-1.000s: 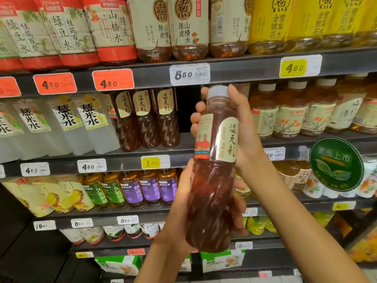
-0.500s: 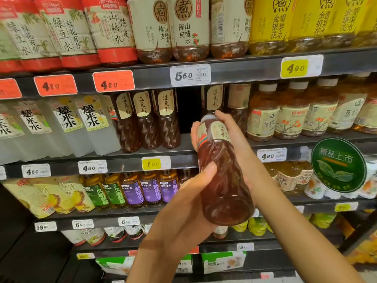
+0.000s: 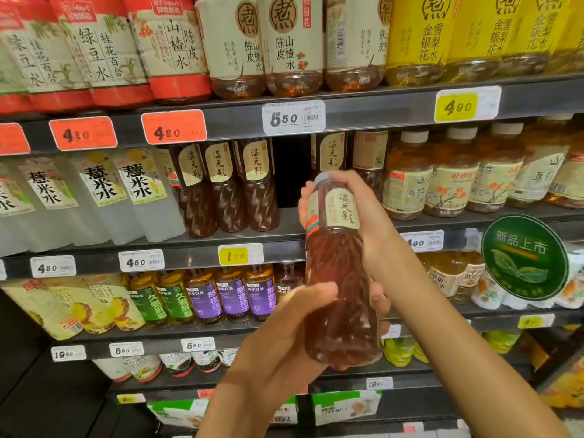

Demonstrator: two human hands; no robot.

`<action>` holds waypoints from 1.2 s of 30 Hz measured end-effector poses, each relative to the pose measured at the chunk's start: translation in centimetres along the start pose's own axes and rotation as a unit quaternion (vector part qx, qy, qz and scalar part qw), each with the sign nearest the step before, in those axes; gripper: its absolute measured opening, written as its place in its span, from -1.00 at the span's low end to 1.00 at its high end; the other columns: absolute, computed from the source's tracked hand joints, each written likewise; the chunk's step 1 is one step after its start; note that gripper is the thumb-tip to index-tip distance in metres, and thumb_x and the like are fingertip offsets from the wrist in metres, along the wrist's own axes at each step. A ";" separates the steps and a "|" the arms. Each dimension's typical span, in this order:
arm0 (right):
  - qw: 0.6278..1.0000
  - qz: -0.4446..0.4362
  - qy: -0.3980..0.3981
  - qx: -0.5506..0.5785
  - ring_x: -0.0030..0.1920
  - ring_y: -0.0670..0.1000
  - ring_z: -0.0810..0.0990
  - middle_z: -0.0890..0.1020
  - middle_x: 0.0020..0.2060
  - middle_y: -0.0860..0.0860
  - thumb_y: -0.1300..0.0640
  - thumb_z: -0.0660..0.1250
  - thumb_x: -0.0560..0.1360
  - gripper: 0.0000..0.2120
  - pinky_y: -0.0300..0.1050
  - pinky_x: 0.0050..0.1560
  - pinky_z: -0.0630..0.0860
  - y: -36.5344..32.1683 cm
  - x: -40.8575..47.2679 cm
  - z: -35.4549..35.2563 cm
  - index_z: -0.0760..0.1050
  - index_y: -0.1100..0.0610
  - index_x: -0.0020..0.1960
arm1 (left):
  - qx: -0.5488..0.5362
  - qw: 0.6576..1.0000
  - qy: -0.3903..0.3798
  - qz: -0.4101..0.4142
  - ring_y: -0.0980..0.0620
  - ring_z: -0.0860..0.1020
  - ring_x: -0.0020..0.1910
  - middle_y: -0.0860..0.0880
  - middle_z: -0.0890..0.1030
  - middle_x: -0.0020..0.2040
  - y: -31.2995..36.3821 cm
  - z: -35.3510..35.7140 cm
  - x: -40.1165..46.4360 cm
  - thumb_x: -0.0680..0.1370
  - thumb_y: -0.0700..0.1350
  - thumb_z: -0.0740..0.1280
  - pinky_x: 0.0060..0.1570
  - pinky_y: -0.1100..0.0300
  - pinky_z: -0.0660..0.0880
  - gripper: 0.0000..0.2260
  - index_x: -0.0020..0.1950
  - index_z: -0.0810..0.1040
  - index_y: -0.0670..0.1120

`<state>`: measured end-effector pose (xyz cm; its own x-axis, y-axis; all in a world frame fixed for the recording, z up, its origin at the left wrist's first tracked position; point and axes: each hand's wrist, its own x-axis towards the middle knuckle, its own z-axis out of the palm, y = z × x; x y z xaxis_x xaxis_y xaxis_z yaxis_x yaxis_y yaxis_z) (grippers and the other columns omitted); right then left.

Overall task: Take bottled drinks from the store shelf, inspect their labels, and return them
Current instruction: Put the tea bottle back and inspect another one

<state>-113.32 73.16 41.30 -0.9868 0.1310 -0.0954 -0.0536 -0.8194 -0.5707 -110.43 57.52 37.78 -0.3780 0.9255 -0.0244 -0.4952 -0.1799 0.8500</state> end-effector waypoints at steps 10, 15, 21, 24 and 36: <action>0.907 -0.256 -0.177 -0.284 -0.22 0.08 0.64 0.65 -0.23 0.10 0.08 0.22 0.53 -0.74 -0.05 -0.14 0.58 -1.3 -2.9 3.2 0.47 0.19 0.15 | 0.361 0.929 0.057 0.061 0.16 0.61 0.08 0.14 0.66 0.05 0.3 -3.2 1.5 0.23 0.01 0.50 0.02 0.30 0.53 -0.50 0.14 0.48 0.17; 0.841 -0.296 -0.219 -0.396 -0.01 0.03 0.65 0.68 -0.09 0.02 0.10 0.27 0.49 -0.68 -0.13 -0.05 0.55 -1.0 -4.1 3.7 0.43 0.12 0.23 | 0.367 0.916 0.118 0.109 0.36 0.59 -0.04 0.35 0.64 -0.08 0.4 -3.6 2.2 0.23 -0.18 0.53 -0.17 0.51 0.48 -0.51 0.03 0.49 0.23; 0.826 -0.248 -0.286 -0.418 0.23 0.08 0.54 0.60 0.15 0.04 -0.03 0.40 0.43 -0.53 -0.04 0.18 0.47 -0.8 -4.6 2.8 0.42 0.08 0.29 | 0.353 0.907 0.163 0.161 0.32 0.62 -0.19 0.27 0.67 -0.21 0.6 -4.7 2.7 0.20 -0.32 0.51 -0.31 0.49 0.48 -0.51 0.02 0.47 0.01; 0.818 -0.215 -0.343 -0.408 0.21 0.11 0.55 0.63 0.11 0.02 0.03 0.48 0.39 -0.53 0.00 0.20 0.44 -1.1 -4.7 2.4 0.46 0.09 0.25 | 0.374 0.895 0.161 0.183 0.38 0.60 -0.12 0.35 0.64 -0.14 0.8 -4.9 2.6 0.18 -0.29 0.50 -0.26 0.54 0.46 -0.47 0.05 0.45 0.05; 0.860 -0.231 -0.254 -0.378 0.13 0.15 0.61 0.64 0.11 0.10 -0.14 0.41 0.38 -0.40 0.07 0.13 0.53 -0.7 -2.8 2.0 0.44 0.21 0.27 | 0.381 0.908 0.109 0.138 0.25 0.64 -0.10 0.22 0.68 -0.09 -0.2 -5.6 2.3 0.28 -0.30 0.56 -0.20 0.46 0.51 -0.56 0.02 0.53 0.07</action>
<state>-110.83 72.25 43.58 -0.8363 -0.0734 0.5433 -0.5330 -0.1230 -0.8371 -115.64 57.82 34.62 -0.5921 0.7776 0.2115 0.2950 -0.0351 0.9549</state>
